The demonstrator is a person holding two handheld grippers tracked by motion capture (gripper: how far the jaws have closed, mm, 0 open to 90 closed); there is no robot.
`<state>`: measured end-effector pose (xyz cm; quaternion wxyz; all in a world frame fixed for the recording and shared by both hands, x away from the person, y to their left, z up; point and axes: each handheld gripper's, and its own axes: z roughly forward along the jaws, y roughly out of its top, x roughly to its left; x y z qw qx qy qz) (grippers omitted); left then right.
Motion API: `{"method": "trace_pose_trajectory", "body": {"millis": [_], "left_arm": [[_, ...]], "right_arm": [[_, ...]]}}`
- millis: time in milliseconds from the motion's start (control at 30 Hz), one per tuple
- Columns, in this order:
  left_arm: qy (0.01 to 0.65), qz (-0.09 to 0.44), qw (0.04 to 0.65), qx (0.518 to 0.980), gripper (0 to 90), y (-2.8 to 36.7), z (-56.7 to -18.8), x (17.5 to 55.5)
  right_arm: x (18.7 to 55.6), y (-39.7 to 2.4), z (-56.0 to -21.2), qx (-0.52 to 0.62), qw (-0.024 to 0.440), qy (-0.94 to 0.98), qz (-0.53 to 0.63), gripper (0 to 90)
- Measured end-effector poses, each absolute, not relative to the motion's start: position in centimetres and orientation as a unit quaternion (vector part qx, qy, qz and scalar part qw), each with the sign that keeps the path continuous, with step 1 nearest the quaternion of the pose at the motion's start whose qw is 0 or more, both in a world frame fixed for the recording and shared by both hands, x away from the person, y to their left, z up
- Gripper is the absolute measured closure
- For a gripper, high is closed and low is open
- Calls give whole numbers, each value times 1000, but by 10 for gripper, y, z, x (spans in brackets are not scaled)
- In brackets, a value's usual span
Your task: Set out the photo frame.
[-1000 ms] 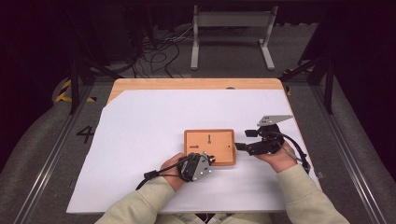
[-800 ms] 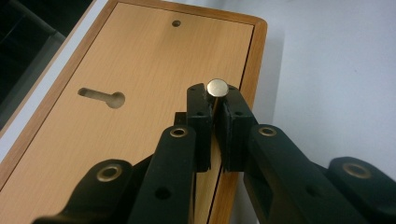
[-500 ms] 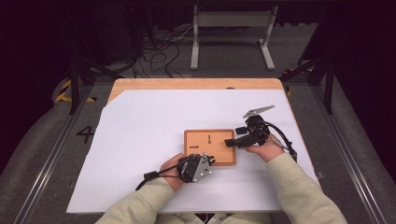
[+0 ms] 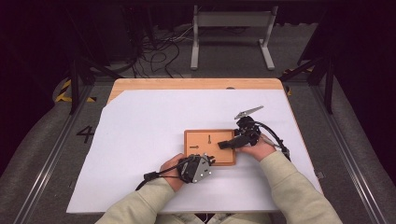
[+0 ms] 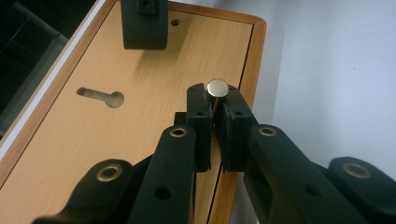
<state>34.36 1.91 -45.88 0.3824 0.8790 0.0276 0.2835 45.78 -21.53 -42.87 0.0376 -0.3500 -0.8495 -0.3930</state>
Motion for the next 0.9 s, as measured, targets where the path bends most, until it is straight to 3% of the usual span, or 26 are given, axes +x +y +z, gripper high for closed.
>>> {"method": "trace_pose_trajectory", "body": {"millis": [300,500,767,900], "left_arm": [[25,285,383,879,844,19,-459,343],[29,282,384,879,843,19,-459,344],[28,280,380,881,834,19,-457,342],[30,250,406,878,745,25,-450,340]], "right_arm": [[460,-210,-433,-342,53,-853,-390,141],[462,-214,-433,-356,64,-849,-386,255],[463,-220,-429,-359,84,-845,-388,333],[461,-222,-426,-351,82,-847,-390,354]]}}
